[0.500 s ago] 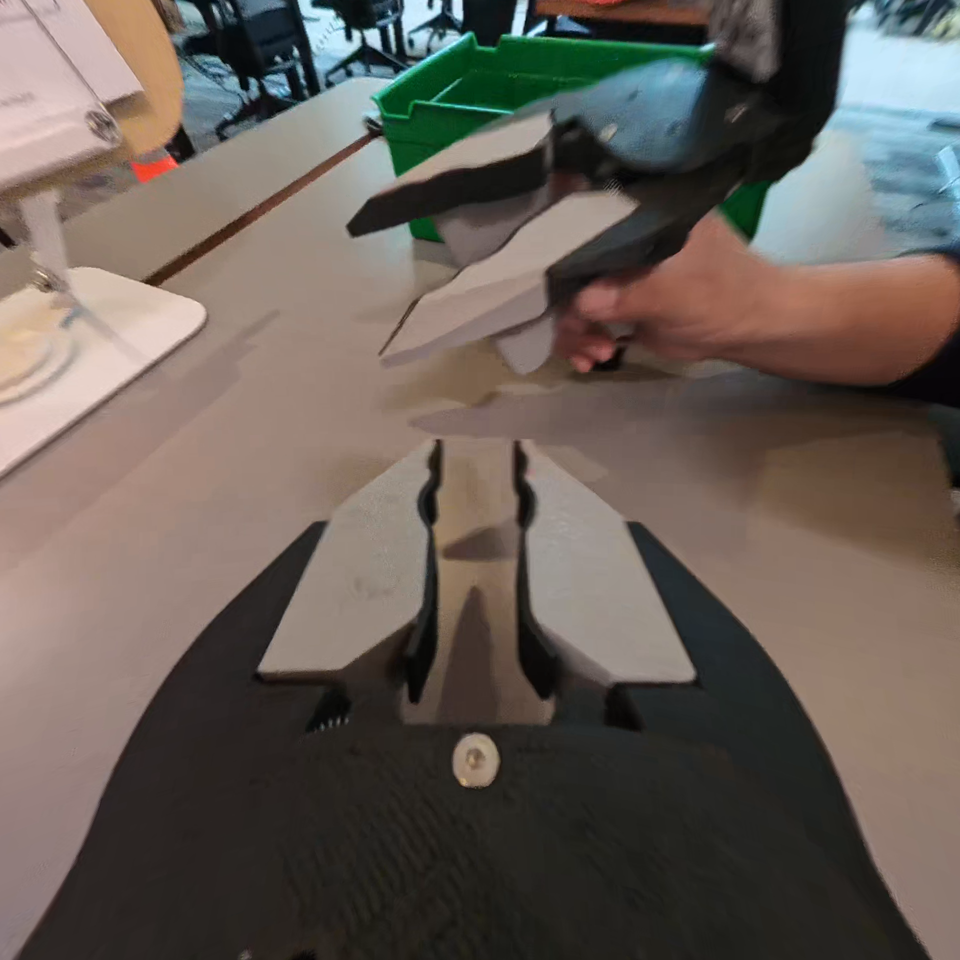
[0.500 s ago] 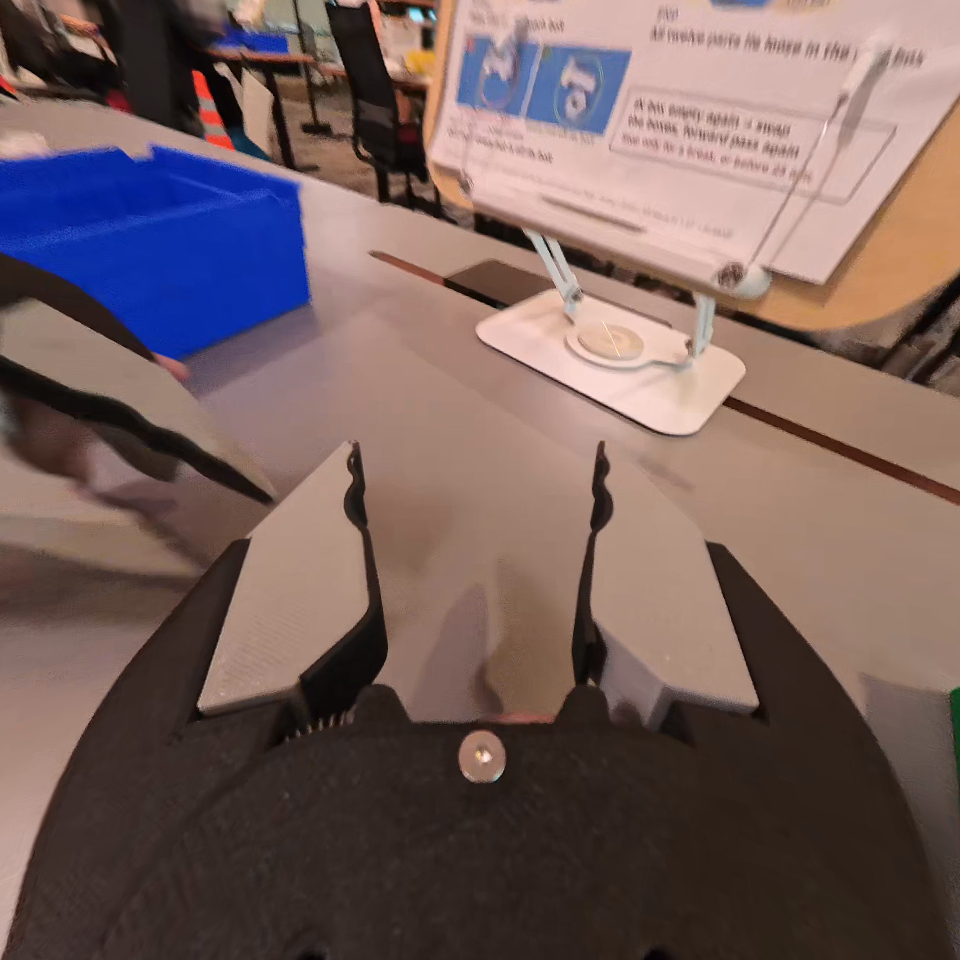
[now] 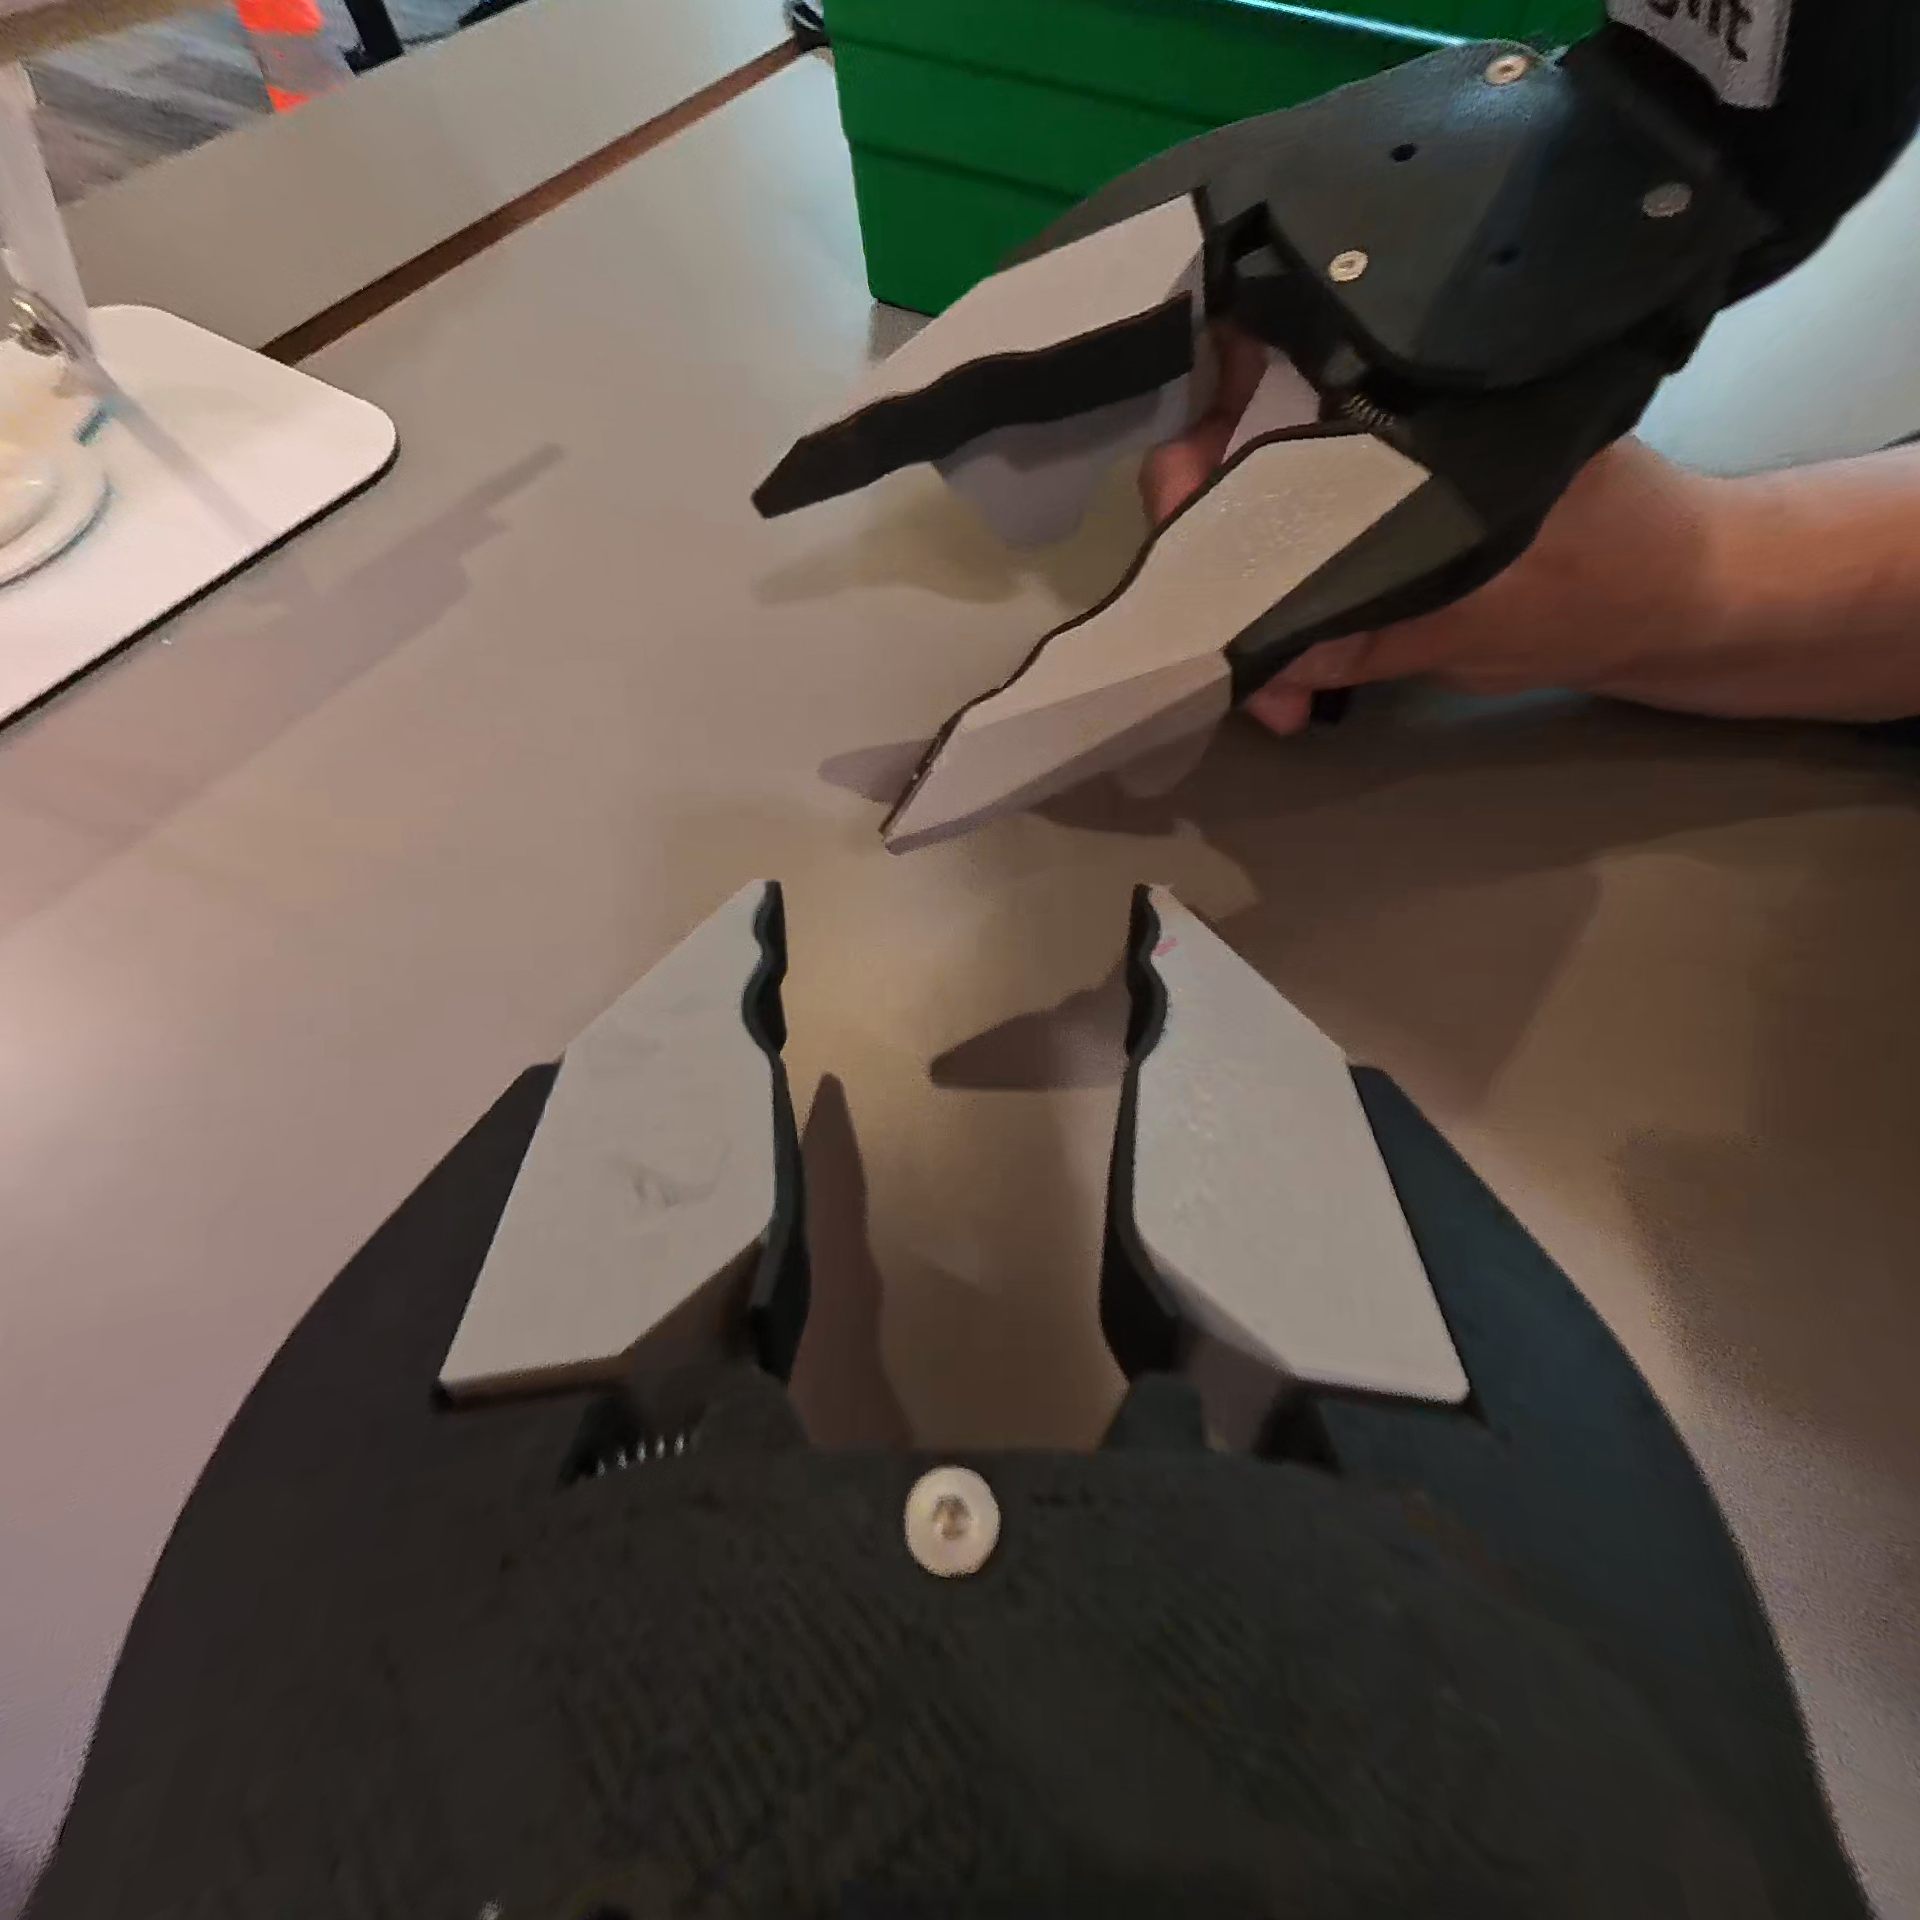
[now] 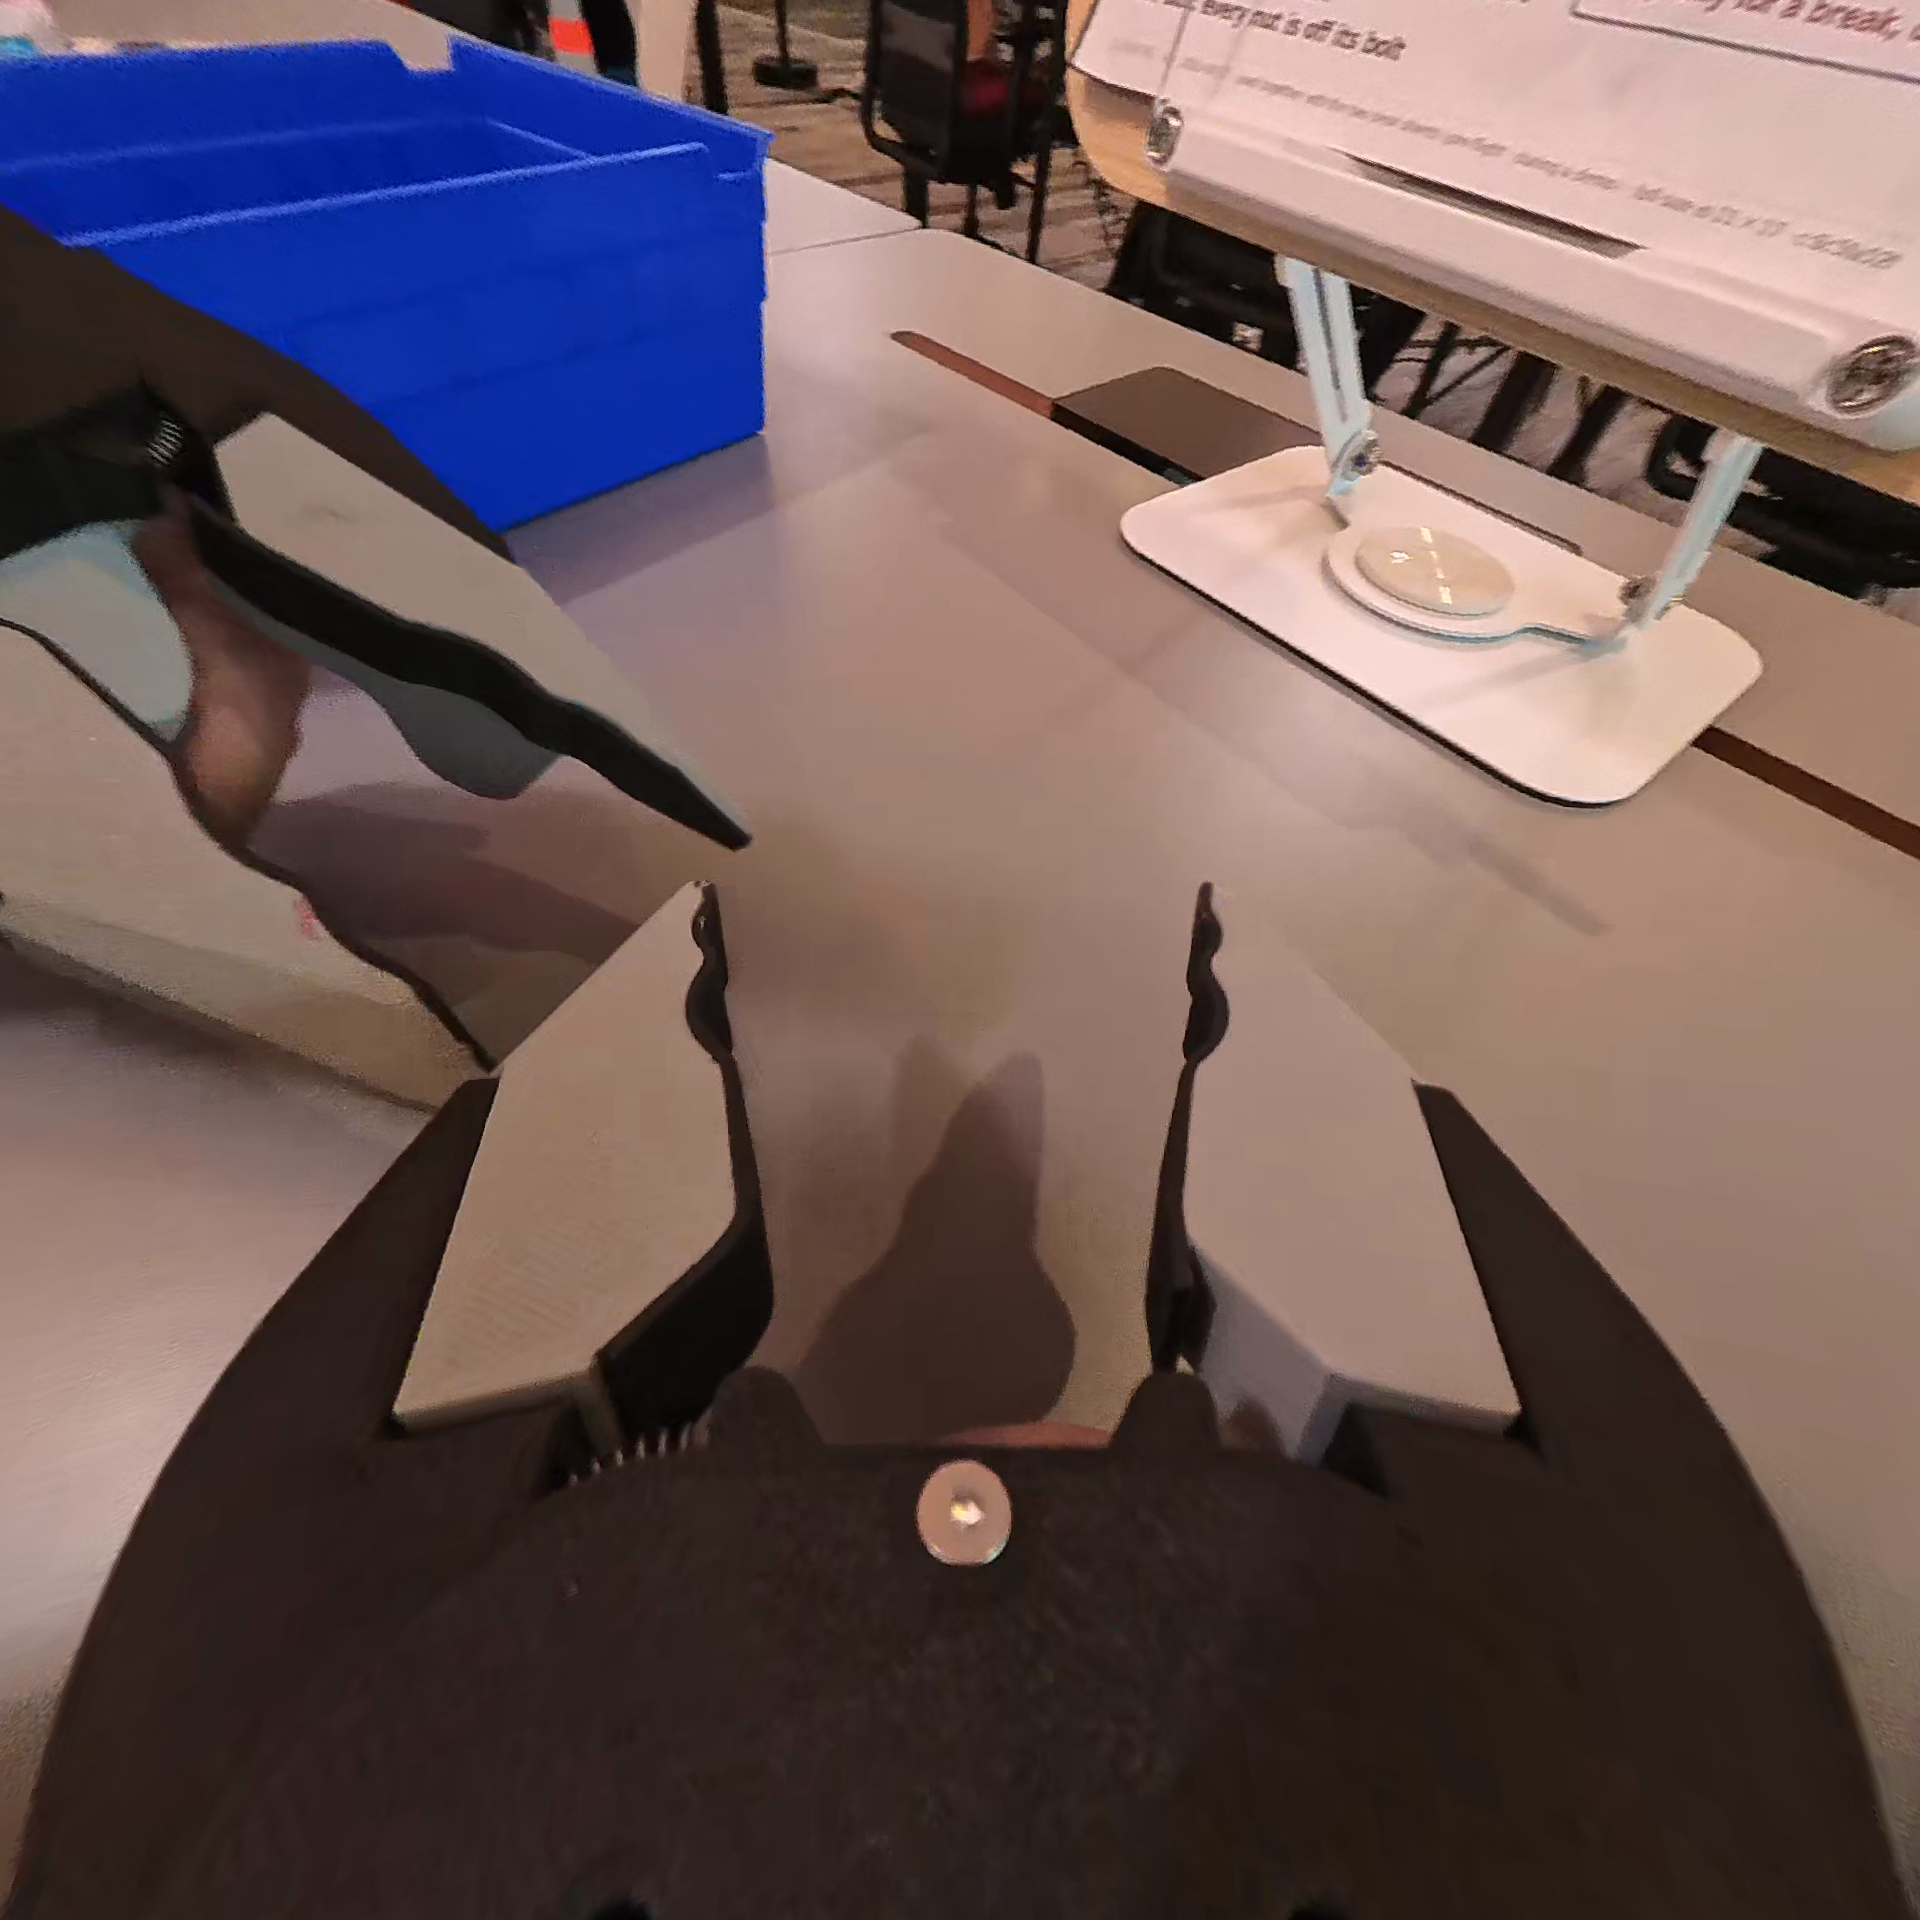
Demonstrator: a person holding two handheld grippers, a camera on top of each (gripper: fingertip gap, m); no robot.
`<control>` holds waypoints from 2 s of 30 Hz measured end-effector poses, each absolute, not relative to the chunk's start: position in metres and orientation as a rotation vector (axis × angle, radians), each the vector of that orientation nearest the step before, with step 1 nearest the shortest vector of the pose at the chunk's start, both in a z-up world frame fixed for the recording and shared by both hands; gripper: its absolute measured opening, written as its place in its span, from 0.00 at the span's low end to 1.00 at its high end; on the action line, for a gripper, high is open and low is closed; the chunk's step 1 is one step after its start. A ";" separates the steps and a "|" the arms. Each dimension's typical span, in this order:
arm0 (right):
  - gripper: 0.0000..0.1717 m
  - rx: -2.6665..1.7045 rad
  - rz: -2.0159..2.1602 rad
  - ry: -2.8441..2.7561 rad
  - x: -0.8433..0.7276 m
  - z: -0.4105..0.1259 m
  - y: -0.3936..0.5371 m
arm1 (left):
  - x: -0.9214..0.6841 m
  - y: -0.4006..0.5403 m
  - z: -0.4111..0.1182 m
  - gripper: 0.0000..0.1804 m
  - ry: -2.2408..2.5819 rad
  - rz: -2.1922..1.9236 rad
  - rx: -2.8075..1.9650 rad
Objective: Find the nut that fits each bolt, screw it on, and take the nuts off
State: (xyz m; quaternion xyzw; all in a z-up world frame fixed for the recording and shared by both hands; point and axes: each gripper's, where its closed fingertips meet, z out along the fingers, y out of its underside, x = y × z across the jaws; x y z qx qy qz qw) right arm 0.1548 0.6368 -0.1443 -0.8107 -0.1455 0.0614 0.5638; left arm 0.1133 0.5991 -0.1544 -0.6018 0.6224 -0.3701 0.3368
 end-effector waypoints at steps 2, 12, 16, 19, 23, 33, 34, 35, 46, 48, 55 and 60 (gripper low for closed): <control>0.50 -1.906 0.195 -0.357 0.151 -0.144 0.635 | 0.113 0.601 -0.157 0.36 1.631 -0.935 -1.560; 0.48 -1.941 0.305 -0.334 0.150 -0.149 0.636 | 0.110 0.609 -0.176 0.35 1.687 -0.894 -1.616; 0.46 -1.940 0.315 -0.342 0.149 -0.149 0.636 | 0.111 0.610 -0.176 0.35 1.678 -0.896 -1.612; 0.45 -1.946 0.324 -0.353 0.147 -0.150 0.635 | 0.111 0.617 -0.180 0.35 1.682 -0.821 -1.589; 0.44 -1.943 0.316 -0.352 0.148 -0.149 0.635 | 0.111 0.627 -0.181 0.38 1.650 -0.749 -1.592; 0.43 -1.934 0.269 -0.363 0.147 -0.148 0.631 | 0.108 0.639 -0.176 0.39 1.556 -0.707 -1.608; 0.43 -1.935 0.264 -0.368 0.147 -0.148 0.630 | 0.108 0.639 -0.176 0.39 1.560 -0.700 -1.603; 0.43 -1.935 0.257 -0.374 0.146 -0.149 0.629 | 0.108 0.639 -0.176 0.38 1.563 -0.690 -1.597; 0.42 -1.966 0.283 -0.375 0.147 -0.153 0.632 | 0.106 0.623 -0.188 0.37 1.677 -0.667 -1.609; 0.42 -1.969 0.297 -0.373 0.146 -0.154 0.632 | 0.108 0.616 -0.188 0.37 1.692 -0.697 -1.605; 0.41 -1.969 0.334 -0.361 0.146 -0.153 0.632 | 0.107 0.610 -0.194 0.40 1.752 -0.673 -1.584; 0.42 -1.974 0.324 -0.400 0.140 -0.155 0.630 | 0.105 0.620 -0.196 0.41 1.739 -0.658 -1.607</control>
